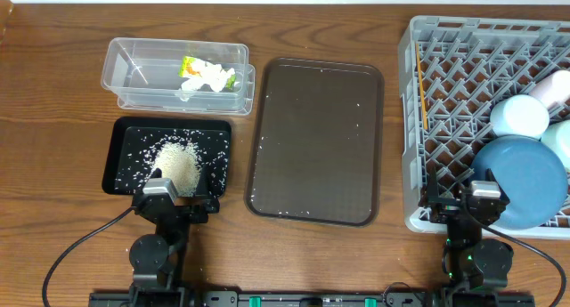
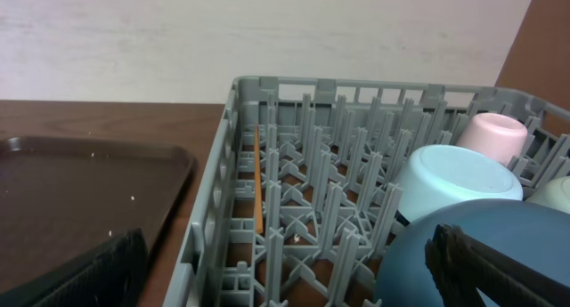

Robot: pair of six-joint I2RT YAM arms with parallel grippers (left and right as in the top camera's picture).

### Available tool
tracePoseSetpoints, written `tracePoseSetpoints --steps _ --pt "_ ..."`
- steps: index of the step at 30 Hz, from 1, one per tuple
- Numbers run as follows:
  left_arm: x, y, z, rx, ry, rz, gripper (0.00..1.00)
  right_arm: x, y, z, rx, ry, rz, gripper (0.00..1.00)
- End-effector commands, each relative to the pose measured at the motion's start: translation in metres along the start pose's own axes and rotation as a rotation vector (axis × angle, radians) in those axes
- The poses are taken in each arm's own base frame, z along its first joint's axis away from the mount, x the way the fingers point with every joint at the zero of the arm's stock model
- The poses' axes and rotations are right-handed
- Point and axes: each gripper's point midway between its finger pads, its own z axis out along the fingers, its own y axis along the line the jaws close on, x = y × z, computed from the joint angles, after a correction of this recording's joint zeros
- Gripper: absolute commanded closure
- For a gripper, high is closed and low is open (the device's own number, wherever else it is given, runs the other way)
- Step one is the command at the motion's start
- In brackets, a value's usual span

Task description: Sort waste into correct bins and load items into the dishwasher rack

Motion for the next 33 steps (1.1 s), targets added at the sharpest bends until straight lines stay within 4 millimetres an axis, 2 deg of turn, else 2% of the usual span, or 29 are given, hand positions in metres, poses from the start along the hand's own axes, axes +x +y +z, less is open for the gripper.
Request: tracePoseSetpoints --steps 1,33 --pt "0.0149 0.0047 0.0013 -0.015 0.040 0.017 0.03 0.0003 -0.0016 -0.0002 0.006 0.000 -0.011 0.01" --pt "0.0149 0.0047 0.0013 -0.015 0.040 0.017 0.03 0.0007 -0.0015 -0.0001 0.005 0.002 -0.011 0.01"
